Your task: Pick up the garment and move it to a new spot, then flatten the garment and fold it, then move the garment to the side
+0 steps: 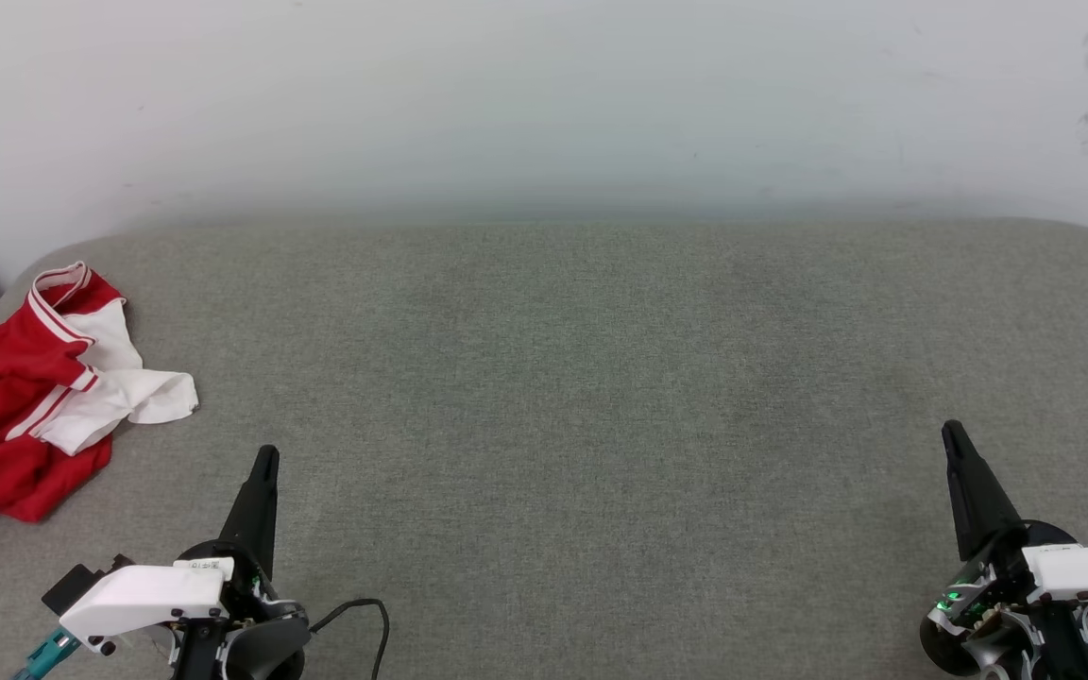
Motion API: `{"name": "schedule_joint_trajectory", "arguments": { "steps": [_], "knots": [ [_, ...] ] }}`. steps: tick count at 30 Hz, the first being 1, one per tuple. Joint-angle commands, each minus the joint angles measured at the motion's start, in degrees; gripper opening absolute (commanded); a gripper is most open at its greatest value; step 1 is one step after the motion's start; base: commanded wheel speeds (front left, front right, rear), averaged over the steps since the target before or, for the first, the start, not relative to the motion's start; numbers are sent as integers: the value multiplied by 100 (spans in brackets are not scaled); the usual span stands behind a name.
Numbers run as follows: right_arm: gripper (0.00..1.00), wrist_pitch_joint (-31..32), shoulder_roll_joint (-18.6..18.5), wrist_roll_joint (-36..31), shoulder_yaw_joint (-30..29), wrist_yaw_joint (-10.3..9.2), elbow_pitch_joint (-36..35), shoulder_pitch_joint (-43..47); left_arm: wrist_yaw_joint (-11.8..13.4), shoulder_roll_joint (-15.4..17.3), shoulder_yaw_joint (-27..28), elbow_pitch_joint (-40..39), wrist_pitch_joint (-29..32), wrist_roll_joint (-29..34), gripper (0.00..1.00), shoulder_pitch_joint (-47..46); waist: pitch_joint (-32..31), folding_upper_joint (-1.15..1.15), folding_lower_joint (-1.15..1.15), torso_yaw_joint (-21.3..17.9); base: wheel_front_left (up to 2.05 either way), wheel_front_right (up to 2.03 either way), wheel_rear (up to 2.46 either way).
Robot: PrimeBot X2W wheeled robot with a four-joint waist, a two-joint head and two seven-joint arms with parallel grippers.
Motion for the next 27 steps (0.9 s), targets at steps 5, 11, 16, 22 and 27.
{"name": "schedule_joint_trajectory", "arguments": {
  "steps": [5,11,16,22,27],
  "knots": [
    [0,1,22,23,3,-3,3,-63,-16,-9,6,-3,9,1,0,-38,0,0,0,0,0,0,0],
    [0,1,22,23,4,-4,3,-64,-16,-9,6,-3,9,1,0,-38,0,0,0,0,0,0,0],
    [0,1,22,23,3,-4,3,-64,-16,-9,6,-3,9,1,0,-38,0,0,0,0,0,0,0],
    [0,1,22,23,4,-4,3,-64,-16,-9,6,-3,9,1,0,-38,0,0,0,0,0,0,0],
    [0,1,22,23,4,-4,3,-64,-16,-9,6,-3,9,1,0,-38,0,0,0,0,0,0,0]
  ]
}}
